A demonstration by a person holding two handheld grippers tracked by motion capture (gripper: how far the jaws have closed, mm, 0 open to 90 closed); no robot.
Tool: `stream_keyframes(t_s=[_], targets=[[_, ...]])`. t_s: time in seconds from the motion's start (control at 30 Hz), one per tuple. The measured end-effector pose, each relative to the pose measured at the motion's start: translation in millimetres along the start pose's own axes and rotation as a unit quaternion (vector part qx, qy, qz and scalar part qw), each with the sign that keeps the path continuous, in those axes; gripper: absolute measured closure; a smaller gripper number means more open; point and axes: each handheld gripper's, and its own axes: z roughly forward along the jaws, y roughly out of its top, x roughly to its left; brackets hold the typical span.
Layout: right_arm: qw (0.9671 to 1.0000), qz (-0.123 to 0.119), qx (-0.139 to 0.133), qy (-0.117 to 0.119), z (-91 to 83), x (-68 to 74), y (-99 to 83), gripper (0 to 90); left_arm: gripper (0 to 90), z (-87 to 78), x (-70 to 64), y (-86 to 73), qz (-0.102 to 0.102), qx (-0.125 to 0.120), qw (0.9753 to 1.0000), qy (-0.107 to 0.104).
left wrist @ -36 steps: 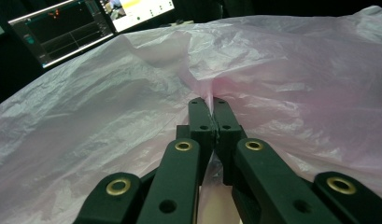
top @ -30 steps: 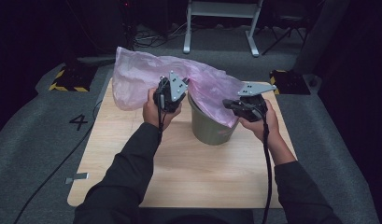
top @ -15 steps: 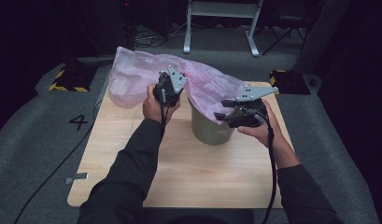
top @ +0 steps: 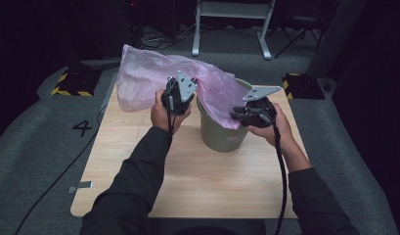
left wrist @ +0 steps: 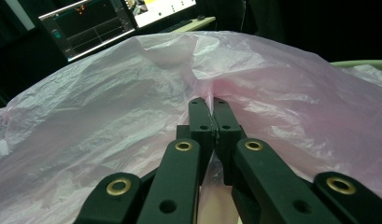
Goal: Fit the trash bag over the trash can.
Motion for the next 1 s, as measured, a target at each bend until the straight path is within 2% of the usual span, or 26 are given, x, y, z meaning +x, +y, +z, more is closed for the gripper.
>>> stream_keyframes(t_s=[0.07, 0.13, 0.17, 0.23, 0.3, 0.33, 0.4, 0.47, 0.5, 0.57, 0.6, 0.63, 0.77, 0.87, 0.9, 0.97, 1.0], targets=[[0.9998, 0.008, -0.017, 0.008, -3.7, -1.4, -0.5, 69.8, 89.3, 2.3, 0.0, -0.2, 0.0, 0.006, 1.0, 0.002], [0.9991, 0.014, -0.039, 0.013, -10.4, -0.7, 0.3, 58.3, 89.4, 4.1, -0.4, -0.6, 0.001, 0.01, 0.9999, 0.004], [0.9986, 0.018, -0.049, 0.012, -14.2, 0.3, 1.2, 56.7, 89.4, 4.8, -0.9, -1.0, 0.0, 0.011, 0.9999, 0.003], [0.9967, 0.013, -0.073, 0.031, -22.1, 3.5, 3.5, 52.0, 89.4, 5.5, -1.2, -1.3, 0.0, 0.013, 0.9999, 0.003], [0.9956, 0.009, -0.084, 0.039, -27.7, 8.8, 6.9, 45.4, 89.4, 5.9, -1.3, -1.3, -0.001, 0.015, 0.9999, 0.002], [0.9949, 0.005, -0.087, 0.051, -29.2, 12.4, 8.6, 42.0, 89.4, 5.8, -1.6, -1.3, -0.002, 0.014, 0.9999, 0.001], [0.9945, -0.012, -0.081, 0.065, -29.3, 21.2, 11.0, 40.3, 89.4, 5.1, -1.8, -0.8, -0.003, 0.013, 0.9999, -0.002], [0.9948, -0.025, -0.068, 0.072, -25.9, 28.0, 12.0, 42.5, 89.4, 3.9, -2.9, -0.2, -0.003, 0.011, 0.9999, -0.006], [0.9957, -0.03, -0.059, 0.065, -23.1, 29.9, 12.2, 47.1, 89.4, 3.1, -3.2, 0.3, -0.001, 0.01, 0.9999, -0.009], [0.9967, -0.041, -0.04, 0.057, -17.1, 30.1, 11.7, 62.6, 89.4, 0.5, -4.1, 1.2, 0.001, 0.007, 0.9998, -0.016], [0.9967, -0.041, -0.04, 0.057, -17.1, 30.1, 11.7, 62.6, 89.4, 0.5, -4.1, 1.2, 0.001, 0.007, 0.9998, -0.016], [0.9979, -0.043, -0.026, 0.04, -11.7, 27.9, 11.2, 70.5, 89.4, -2.7, -4.6, 2.2, 0.005, 0.003, 0.9997, -0.022], [0.999, -0.037, -0.016, 0.017, -7.0, 22.2, 10.9, 78.0, 89.4, -8.9, -4.2, 2.5, -0.001, -0.006, 0.9993, -0.036], [0.9995, -0.027, -0.014, 0.006, -4.6, 16.9, 9.2, 80.4, 89.4, -12.5, -5.1, 2.3, 0.005, -0.007, 0.9992, -0.039], [0.9996, -0.027, -0.011, 0.0, -3.9, 15.6, 8.5, 79.6, 89.4, -13.4, -6.2, 2.1, 0.008, -0.006, 0.9994, -0.032], [0.9997, -0.019, -0.016, -0.008, -5.6, 13.6, 6.8, 71.2, 89.4, -13.7, -6.3, 2.2, 0.013, -0.004, 0.9996, -0.024], [0.9996, -0.013, -0.026, 0.001, -9.0, 12.2, 5.6, 69.3, 89.4, -12.0, -4.0, 1.6, 0.014, 0.003, 0.9998, -0.011]])
